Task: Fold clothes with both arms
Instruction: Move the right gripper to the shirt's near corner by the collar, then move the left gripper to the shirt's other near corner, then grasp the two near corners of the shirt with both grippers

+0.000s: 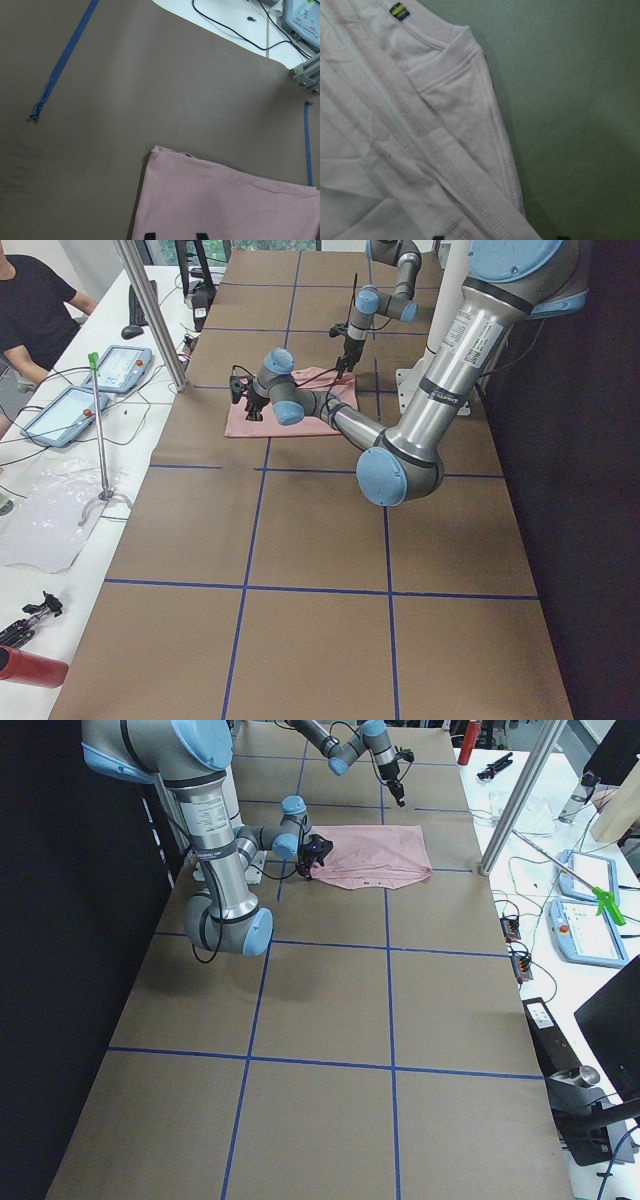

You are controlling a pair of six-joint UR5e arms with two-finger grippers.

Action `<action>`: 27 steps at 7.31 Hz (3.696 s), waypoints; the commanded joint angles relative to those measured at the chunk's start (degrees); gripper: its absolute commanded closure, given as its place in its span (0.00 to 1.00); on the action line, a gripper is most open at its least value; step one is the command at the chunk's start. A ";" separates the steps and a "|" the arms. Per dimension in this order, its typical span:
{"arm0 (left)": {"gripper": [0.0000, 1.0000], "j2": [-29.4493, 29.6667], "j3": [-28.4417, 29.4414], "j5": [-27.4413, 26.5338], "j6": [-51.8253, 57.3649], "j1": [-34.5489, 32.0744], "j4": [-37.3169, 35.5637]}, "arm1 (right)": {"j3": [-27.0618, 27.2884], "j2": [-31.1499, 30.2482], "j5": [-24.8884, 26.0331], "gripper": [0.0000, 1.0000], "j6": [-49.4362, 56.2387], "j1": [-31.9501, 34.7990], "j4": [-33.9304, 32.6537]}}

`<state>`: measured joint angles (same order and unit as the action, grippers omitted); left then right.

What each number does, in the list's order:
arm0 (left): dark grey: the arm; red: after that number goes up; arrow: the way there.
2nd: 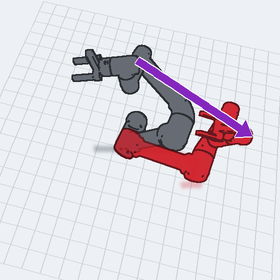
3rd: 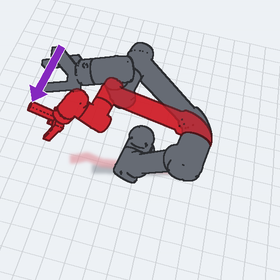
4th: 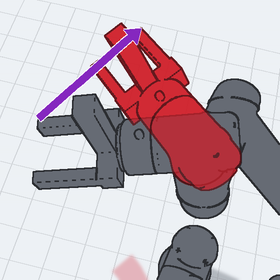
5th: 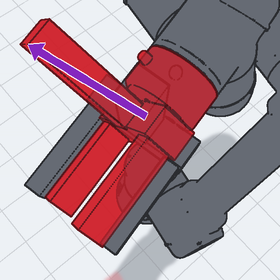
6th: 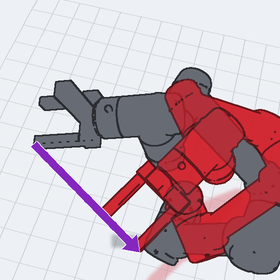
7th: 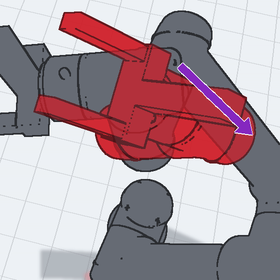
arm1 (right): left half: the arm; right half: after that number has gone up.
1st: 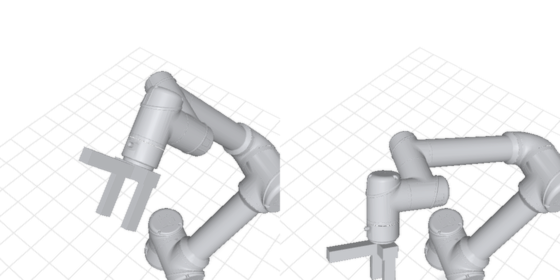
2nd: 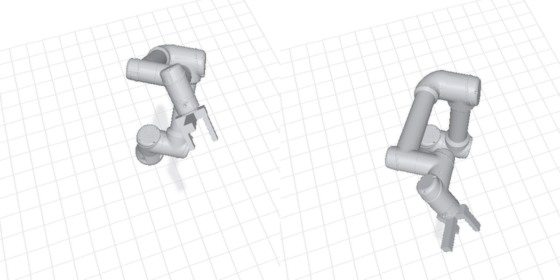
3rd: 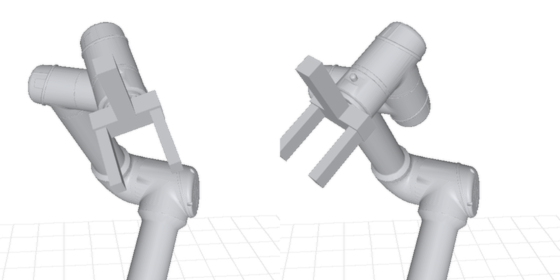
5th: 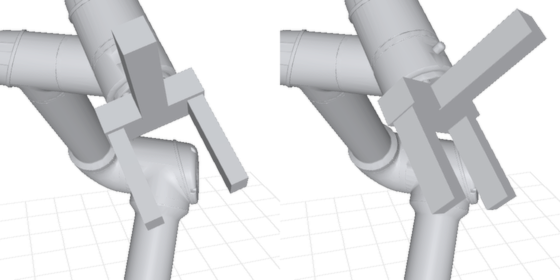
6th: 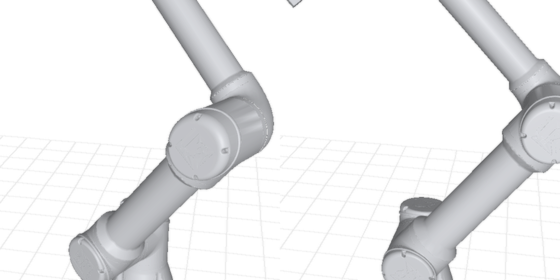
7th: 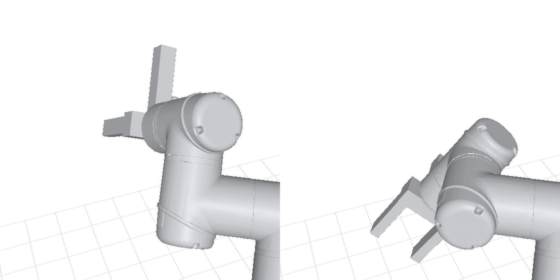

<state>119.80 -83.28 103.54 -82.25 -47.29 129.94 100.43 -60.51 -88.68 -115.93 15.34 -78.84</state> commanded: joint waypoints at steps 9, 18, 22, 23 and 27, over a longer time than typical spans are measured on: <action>0.61 -1.32 -1.52 0.00 -4.63 0.17 0.05 | 1.95 -0.39 -0.17 1.00 0.26 0.30 -0.09; 0.34 -16.79 -33.53 -12.83 -41.04 35.22 -22.61 | 13.74 -8.66 -0.09 1.00 -0.88 -4.18 -0.26; 0.35 -18.82 -32.91 -12.92 -43.78 39.64 -23.59 | 13.74 -8.66 -0.09 1.00 -0.88 -4.18 -0.26; 0.37 -18.47 -32.73 -12.92 -43.87 39.81 -23.59 | 13.74 -8.75 -0.09 1.00 -0.88 -4.18 -0.26; 0.41 -17.94 -31.59 -13.10 -43.52 39.73 -23.59 | 13.83 -8.75 -0.09 1.00 -0.88 -4.00 -0.26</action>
<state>101.75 -115.38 90.54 -125.95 -7.44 106.35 114.24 -69.25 -88.77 -116.80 11.31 -79.10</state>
